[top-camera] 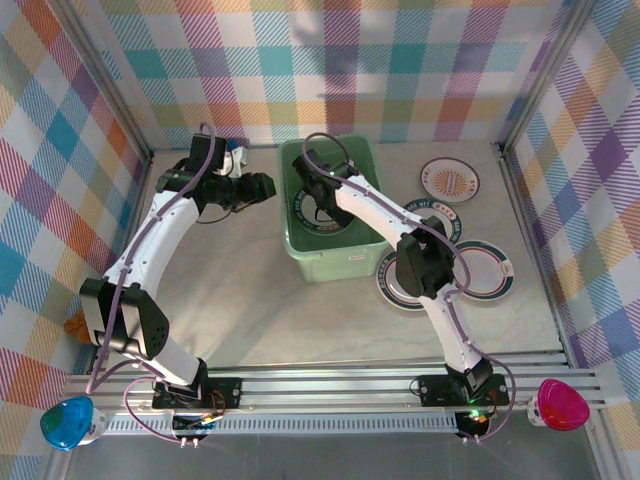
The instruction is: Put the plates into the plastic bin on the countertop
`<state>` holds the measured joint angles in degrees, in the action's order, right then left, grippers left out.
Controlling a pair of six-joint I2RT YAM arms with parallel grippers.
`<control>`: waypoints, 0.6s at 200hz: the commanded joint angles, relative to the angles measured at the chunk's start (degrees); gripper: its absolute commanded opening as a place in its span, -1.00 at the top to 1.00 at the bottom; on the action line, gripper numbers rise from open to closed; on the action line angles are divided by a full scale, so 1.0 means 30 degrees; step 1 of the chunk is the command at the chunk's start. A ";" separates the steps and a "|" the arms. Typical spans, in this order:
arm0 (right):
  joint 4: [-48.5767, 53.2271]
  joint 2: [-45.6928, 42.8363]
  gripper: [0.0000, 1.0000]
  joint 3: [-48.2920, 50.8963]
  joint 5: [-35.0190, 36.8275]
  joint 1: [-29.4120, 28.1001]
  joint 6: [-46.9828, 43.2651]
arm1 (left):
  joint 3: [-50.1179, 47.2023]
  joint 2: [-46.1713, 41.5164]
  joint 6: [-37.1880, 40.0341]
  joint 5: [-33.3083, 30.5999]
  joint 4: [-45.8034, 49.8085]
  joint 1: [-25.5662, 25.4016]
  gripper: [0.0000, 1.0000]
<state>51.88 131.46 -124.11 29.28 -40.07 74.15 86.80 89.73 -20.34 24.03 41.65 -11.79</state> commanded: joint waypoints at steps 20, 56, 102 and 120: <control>-0.0794 -0.2459 -0.98 0.1400 -0.0643 0.0175 -0.1473 | -0.0034 -0.0457 -0.0442 0.0396 -0.0731 0.0210 -0.11; -0.1005 -0.4449 -0.98 0.3455 -0.0371 0.0173 -0.1590 | -0.0656 -0.0962 -0.0852 0.0366 -0.1153 0.0210 -0.11; -0.2735 -0.7157 -0.98 0.5717 -0.0333 0.0175 -0.3147 | -0.1474 -0.1797 -0.1338 0.0364 -0.1722 0.0122 -0.11; -0.3838 -0.8475 -0.98 0.6803 -0.0655 0.0180 -0.4271 | -0.1409 -0.2023 -0.1420 0.0456 -0.1575 0.0118 -0.11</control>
<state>45.01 112.05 -106.56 27.79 -39.77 66.72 82.96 86.39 -23.40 24.27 38.11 -11.79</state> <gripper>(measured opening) 0.989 0.553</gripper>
